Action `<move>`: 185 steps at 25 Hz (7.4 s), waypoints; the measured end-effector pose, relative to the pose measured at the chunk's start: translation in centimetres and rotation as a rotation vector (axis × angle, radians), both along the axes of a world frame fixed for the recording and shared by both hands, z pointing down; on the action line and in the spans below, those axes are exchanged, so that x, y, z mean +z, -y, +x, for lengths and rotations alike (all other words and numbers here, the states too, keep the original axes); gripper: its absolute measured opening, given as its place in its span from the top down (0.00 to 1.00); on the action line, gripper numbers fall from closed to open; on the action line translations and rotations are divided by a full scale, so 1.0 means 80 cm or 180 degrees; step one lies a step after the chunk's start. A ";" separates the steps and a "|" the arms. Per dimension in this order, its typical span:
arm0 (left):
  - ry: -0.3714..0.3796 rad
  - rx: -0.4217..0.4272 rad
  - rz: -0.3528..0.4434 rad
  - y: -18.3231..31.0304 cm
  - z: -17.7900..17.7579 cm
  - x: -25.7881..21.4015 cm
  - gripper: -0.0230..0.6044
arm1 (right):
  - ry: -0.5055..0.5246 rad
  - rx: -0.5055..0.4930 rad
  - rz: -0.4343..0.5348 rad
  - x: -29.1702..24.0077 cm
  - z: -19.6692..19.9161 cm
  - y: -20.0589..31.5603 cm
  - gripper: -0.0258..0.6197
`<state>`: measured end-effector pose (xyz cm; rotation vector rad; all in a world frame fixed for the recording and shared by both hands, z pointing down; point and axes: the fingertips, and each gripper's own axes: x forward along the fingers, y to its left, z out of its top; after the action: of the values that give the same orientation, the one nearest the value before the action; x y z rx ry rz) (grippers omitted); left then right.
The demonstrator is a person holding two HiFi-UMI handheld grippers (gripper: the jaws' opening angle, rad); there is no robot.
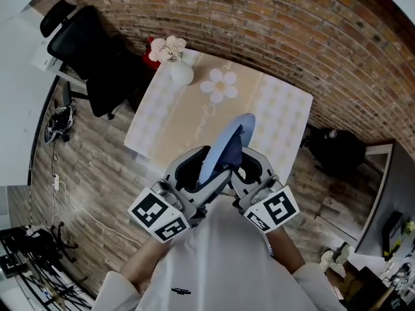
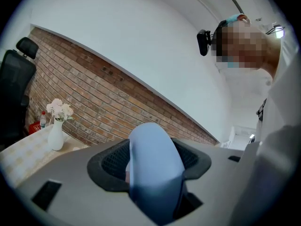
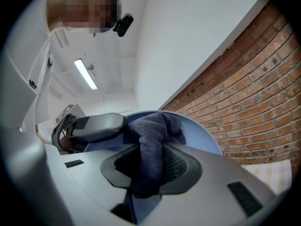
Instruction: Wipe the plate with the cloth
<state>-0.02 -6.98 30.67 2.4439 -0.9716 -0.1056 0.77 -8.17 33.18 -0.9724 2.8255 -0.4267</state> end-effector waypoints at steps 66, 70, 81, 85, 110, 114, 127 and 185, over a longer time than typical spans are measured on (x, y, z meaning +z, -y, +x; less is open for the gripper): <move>-0.0352 -0.0346 0.0240 0.062 -0.023 -0.041 0.52 | -0.0537 -0.0142 -0.0620 0.110 -0.016 -0.016 0.77; -0.0342 -0.0337 0.0237 0.064 -0.022 -0.039 0.52 | -0.0474 -0.0189 -0.0577 0.095 -0.024 -0.023 0.77; -0.0475 -0.0401 0.0121 0.063 -0.038 -0.032 0.52 | -0.0430 -0.0311 -0.0257 0.049 -0.049 -0.037 0.77; -0.0430 -0.0402 0.0123 0.054 -0.039 -0.026 0.52 | -0.0323 -0.0234 -0.0049 0.025 -0.057 -0.039 0.77; -0.0361 -0.0113 0.0055 0.013 -0.017 -0.018 0.52 | -0.0539 0.0345 0.0450 -0.008 -0.006 0.034 0.77; -0.0371 -0.0107 0.0069 0.012 -0.015 -0.018 0.52 | -0.0635 0.0411 0.0324 0.016 0.009 0.045 0.77; -0.0485 -0.0125 0.0112 0.023 -0.014 -0.030 0.52 | -0.0830 0.0552 -0.0024 0.075 0.040 0.069 0.77; -0.0473 -0.0050 -0.0049 0.010 -0.025 -0.015 0.52 | -0.0273 0.0096 0.0627 -0.044 -0.037 -0.002 0.77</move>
<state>-1.98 -7.74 29.49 2.3766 -0.9226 -0.2801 -2.18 -7.99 29.66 -1.0134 2.8557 -0.1025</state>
